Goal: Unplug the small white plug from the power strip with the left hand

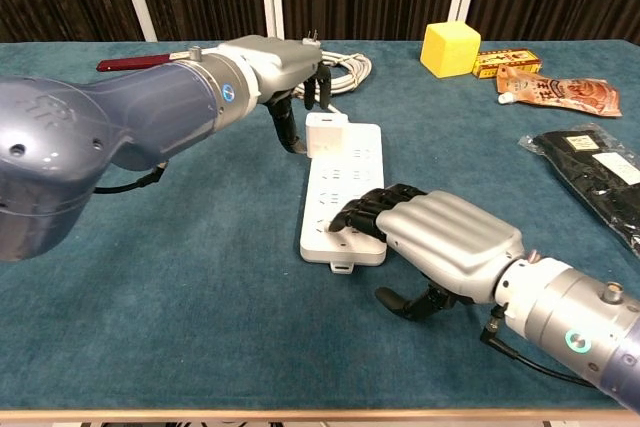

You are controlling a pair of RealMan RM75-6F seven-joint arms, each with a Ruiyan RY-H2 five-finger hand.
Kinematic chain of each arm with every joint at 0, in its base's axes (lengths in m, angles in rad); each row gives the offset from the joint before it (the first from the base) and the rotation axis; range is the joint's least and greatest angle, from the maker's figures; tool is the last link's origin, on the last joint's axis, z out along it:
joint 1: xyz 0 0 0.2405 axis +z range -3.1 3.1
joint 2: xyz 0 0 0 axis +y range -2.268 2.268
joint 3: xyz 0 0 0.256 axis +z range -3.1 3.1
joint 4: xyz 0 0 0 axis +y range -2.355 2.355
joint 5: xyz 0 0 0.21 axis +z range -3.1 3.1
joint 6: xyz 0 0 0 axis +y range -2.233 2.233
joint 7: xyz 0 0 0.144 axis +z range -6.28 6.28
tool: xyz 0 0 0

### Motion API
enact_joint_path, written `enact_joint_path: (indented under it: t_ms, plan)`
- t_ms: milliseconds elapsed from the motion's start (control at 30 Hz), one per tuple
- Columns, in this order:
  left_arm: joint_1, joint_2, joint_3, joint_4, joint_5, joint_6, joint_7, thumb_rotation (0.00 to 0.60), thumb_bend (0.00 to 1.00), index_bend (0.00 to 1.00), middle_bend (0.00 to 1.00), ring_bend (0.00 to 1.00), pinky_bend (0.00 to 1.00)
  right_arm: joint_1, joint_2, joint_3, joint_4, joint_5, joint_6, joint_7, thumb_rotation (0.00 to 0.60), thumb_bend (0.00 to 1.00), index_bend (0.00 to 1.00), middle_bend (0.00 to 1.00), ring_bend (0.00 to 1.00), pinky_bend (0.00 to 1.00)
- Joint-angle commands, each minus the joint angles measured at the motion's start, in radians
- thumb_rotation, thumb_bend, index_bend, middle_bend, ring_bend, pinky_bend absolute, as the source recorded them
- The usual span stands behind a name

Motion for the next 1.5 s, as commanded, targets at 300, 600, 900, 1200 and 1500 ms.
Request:
enact_joint_path:
  t_ms: [300, 600, 900, 1200, 1500]
  plan:
    - [-0.057, -0.070, 0.003, 0.111, -0.051, -0.032, 0.004, 0.600, 0.23, 0.37, 0.34, 0.10, 0.15, 0.003, 0.010, -0.002, 0.004, 0.011, 0.005, 0.013, 0.600, 0.50, 0.18, 0.18, 0.09, 0.10]
    - [-0.082, -0.114, 0.008, 0.191, -0.066, -0.046, -0.003, 0.600, 0.25, 0.41, 0.42, 0.12, 0.15, 0.006, 0.013, -0.006, 0.014, 0.014, 0.007, 0.036, 0.600, 0.50, 0.18, 0.18, 0.09, 0.10]
    - [-0.091, -0.151, 0.014, 0.254, -0.040, -0.049, -0.035, 0.600, 0.31, 0.48, 0.51, 0.17, 0.16, 0.011, 0.008, -0.011, 0.026, 0.011, 0.011, 0.042, 0.600, 0.50, 0.18, 0.18, 0.09, 0.10]
    - [-0.089, -0.179, 0.023, 0.310, 0.001, -0.054, -0.076, 0.600, 0.36, 0.58, 0.61, 0.21, 0.18, 0.012, 0.001, -0.015, 0.043, 0.013, 0.014, 0.050, 0.600, 0.50, 0.18, 0.18, 0.09, 0.10]
    - [-0.101, -0.193, 0.016, 0.333, 0.044, -0.055, -0.097, 0.600, 0.37, 0.61, 0.64, 0.22, 0.18, 0.014, -0.002, -0.018, 0.050, 0.011, 0.018, 0.061, 0.600, 0.50, 0.18, 0.18, 0.09, 0.10]
